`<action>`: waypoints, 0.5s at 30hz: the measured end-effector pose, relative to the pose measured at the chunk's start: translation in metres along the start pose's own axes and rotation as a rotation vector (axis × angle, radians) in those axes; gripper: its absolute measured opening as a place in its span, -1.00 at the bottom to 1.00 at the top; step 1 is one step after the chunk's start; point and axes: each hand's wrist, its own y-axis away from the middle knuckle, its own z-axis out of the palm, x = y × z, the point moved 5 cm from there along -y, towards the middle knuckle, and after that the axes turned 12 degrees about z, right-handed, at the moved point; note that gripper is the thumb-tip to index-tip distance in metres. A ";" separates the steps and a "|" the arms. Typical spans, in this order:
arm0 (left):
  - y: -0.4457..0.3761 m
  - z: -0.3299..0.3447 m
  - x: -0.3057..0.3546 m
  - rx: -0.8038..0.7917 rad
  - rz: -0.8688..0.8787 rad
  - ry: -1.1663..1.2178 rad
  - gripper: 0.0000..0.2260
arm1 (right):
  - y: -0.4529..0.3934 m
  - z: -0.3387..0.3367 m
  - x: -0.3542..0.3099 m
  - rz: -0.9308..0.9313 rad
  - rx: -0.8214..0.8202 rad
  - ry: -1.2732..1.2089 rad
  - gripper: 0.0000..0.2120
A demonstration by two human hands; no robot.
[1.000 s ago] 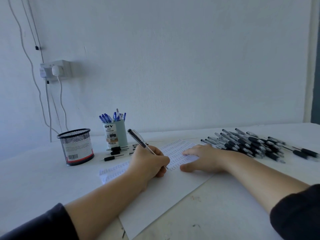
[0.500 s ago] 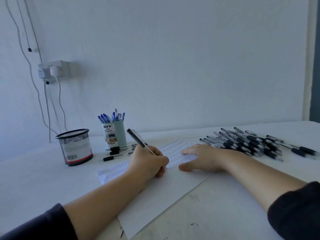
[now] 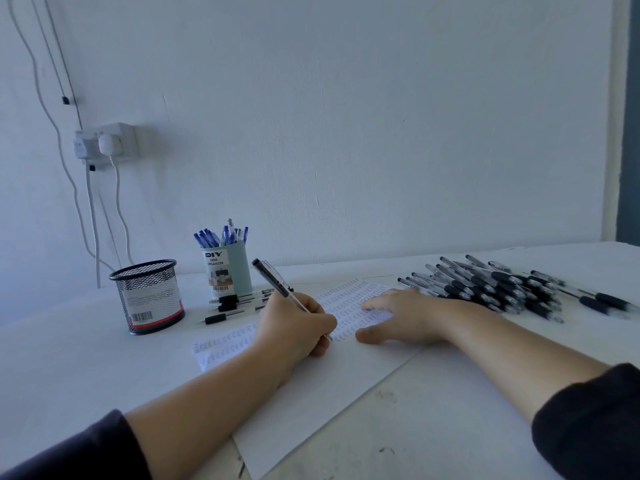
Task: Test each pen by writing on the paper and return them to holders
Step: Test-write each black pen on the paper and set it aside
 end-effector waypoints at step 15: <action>0.002 0.000 0.002 -0.002 -0.003 0.023 -0.93 | -0.004 0.001 0.002 0.004 0.007 -0.014 -0.28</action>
